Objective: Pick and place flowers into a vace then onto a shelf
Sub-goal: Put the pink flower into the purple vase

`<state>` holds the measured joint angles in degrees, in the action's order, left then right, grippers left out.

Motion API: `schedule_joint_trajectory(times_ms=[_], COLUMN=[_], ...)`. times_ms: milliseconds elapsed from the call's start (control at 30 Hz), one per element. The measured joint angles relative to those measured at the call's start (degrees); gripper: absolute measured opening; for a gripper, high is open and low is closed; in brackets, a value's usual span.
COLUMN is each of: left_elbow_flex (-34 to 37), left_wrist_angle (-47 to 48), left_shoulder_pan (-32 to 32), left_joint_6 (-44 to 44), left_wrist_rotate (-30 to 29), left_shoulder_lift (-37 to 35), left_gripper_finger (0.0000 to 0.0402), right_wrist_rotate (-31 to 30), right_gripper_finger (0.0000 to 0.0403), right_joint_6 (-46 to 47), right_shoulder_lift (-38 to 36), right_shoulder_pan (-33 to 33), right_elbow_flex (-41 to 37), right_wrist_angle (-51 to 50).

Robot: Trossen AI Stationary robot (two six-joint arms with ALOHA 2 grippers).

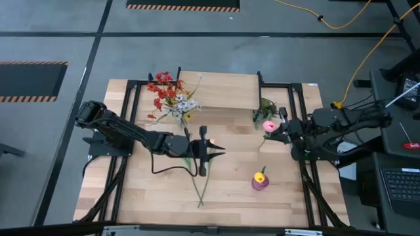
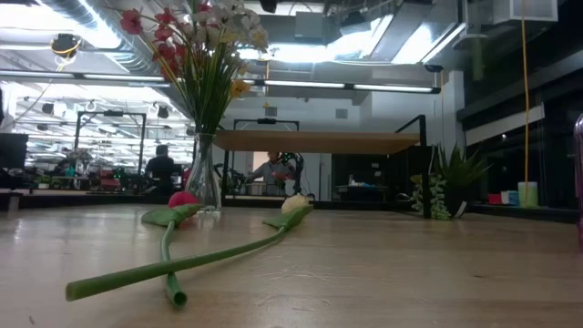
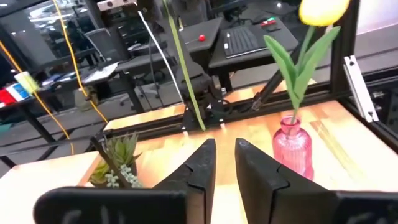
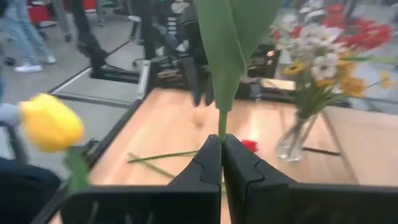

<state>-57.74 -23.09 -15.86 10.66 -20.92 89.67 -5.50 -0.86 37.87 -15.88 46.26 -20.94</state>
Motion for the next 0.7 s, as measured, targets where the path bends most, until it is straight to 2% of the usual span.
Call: schedule_joint_trajectory(times_ms=[167, 333, 567, 700], left_elbow_flex=[0.00, 0.00, 0.00, 0.00], left_wrist_angle=[-0.18, -0.20, -0.20, -0.20], left_shoulder_pan=[-0.74, -0.72, -0.72, -0.72], left_joint_6=[0.00, -0.41, -0.46, -0.46], left_wrist_rotate=[-0.62, -0.76, -0.75, -0.75], left_shoulder_lift=[0.00, 0.00, 0.00, 0.00], left_gripper_finger=[0.0041, 0.0033, 0.0027, 0.0027], right_wrist_rotate=[-0.54, -9.19, -18.14, -22.53], right_gripper_finger=[0.0000, 0.0000, 0.0000, 0.0000], right_joint_6=[2.44, 6.39, 8.65, 9.83], right_shoulder_lift=[0.07, 0.23, 1.39, 2.30], right_shoulder_pan=[-5.05, -12.03, -22.81, -28.52], right_elbow_flex=[1.09, 1.09, 0.99, -2.23], right_wrist_angle=[-1.26, -3.86, -3.65, 1.45])
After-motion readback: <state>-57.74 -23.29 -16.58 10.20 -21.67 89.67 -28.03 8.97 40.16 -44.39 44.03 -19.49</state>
